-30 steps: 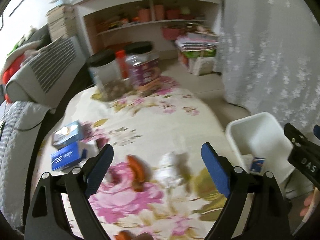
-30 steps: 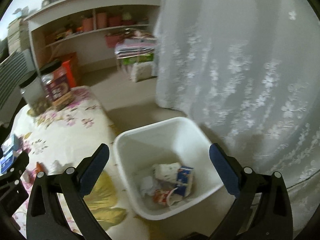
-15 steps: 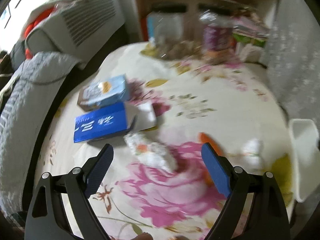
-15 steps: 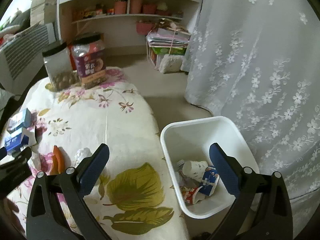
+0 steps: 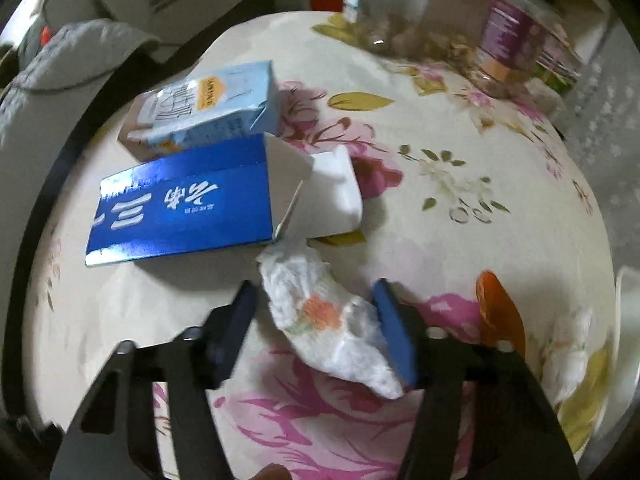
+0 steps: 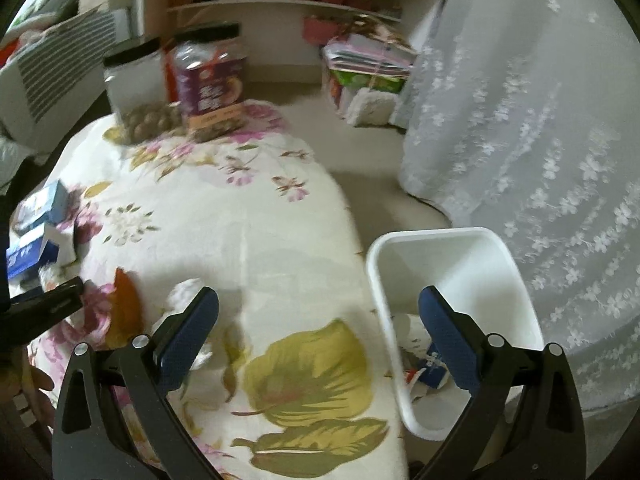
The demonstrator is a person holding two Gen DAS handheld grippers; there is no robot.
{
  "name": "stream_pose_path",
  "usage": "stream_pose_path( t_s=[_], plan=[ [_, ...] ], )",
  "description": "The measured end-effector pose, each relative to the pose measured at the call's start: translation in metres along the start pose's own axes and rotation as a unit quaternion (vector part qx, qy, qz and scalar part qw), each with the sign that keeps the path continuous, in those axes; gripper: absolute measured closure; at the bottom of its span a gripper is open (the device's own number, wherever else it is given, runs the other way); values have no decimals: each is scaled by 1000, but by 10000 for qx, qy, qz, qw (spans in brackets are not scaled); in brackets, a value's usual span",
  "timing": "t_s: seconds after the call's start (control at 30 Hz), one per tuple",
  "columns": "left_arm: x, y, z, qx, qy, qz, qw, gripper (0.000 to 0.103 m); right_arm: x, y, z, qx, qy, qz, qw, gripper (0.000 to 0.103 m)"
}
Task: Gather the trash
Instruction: 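Grasp the crumpled white tissue with the left gripper while the right grasps an orange peel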
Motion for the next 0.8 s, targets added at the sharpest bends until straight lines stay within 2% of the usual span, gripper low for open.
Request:
stream_pose_path(
  t_s=[0.07, 0.17, 0.23, 0.43, 0.5, 0.6, 0.73, 0.8],
  plan=[
    [2, -7, -2, 49, 205, -67, 9998, 58, -15, 3, -1, -49, -227, 112, 9997, 7],
    [-8, -22, -2, -17, 163, -308, 9994, 59, -34, 6, -2, -124, -399, 410, 9983, 7],
    [-14, -34, -1, 47, 185, -342, 9992, 59, -47, 7, -1, -154, -442, 699, 9965, 7],
    [-47, -77, 4, 442, 273, -338, 9981, 59, -104, 11, -2, -164, -945, 1438, 9849, 8],
    [-58, -84, 5, 551, 245, -296, 9977, 59, -120, 14, -4, -203, -1136, 1594, 9804, 16],
    [-71, -84, 4, 595, 166, -293, 9977, 59, -140, 23, -7, -380, -1263, 1815, 9745, 21],
    [-82, -76, -1, 532, 187, -255, 9981, 59, -149, 39, -13, -602, -1332, 1797, 9728, 27],
    [-88, -74, -2, 488, 122, -276, 9984, 59, -151, 47, -18, -739, -1354, 1788, 9717, 36]
  ],
)
Point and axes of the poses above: each gripper's, at about its wrist camera, not at the fingertips, and y roughly the way its jaws point, x to its right, z to its top, the point moved 1 cm from there along y, roughly the way its jaws point, and after that the axes turned 6 degrees about x, right-handed, at the moved point
